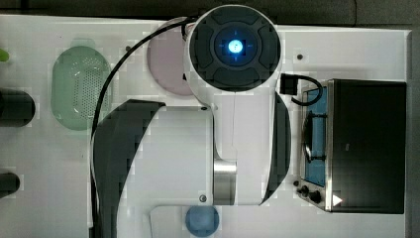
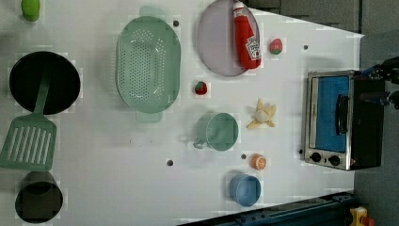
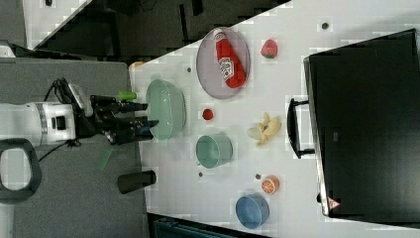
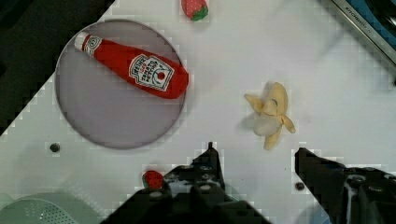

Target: Pick banana from table and place on oven.

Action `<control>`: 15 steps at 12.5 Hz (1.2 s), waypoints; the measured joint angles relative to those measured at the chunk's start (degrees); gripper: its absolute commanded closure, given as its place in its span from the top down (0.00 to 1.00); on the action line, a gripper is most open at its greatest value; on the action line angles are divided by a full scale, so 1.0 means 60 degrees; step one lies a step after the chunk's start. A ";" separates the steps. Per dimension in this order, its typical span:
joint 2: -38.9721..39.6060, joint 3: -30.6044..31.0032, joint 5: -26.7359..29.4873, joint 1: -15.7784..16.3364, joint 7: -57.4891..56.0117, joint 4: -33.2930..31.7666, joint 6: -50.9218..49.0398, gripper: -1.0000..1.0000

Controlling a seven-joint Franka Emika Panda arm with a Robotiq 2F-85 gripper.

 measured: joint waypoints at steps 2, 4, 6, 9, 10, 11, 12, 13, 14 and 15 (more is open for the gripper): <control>-0.2041 -0.0233 -0.0177 0.0026 0.0135 -0.2042 -0.1156 0.90; -0.3929 -0.0268 -0.0144 -0.0237 0.0153 -0.3049 -0.1347 1.00; -0.5156 -0.0373 0.0121 -0.0239 0.0327 -0.3049 -0.1308 1.00; -0.5547 -0.0334 0.0017 -0.0317 0.0417 -0.2844 -0.1222 1.00; -0.5305 -0.0365 0.0002 -0.0307 0.0424 -0.2956 -0.0837 1.00; -0.4936 -0.0390 -0.0008 -0.0290 0.0428 -0.3199 -0.0247 1.00; -0.4463 -0.0418 -0.0016 -0.0311 0.0428 -0.3534 0.0310 1.00; -0.3852 -0.0427 -0.0131 -0.0359 0.0428 -0.3889 0.1064 1.00; -0.3186 -0.0415 -0.0170 -0.0388 0.0428 -0.4243 0.1621 1.00; -0.2472 -0.0419 -0.0119 -0.0363 0.0428 -0.4579 0.2172 1.00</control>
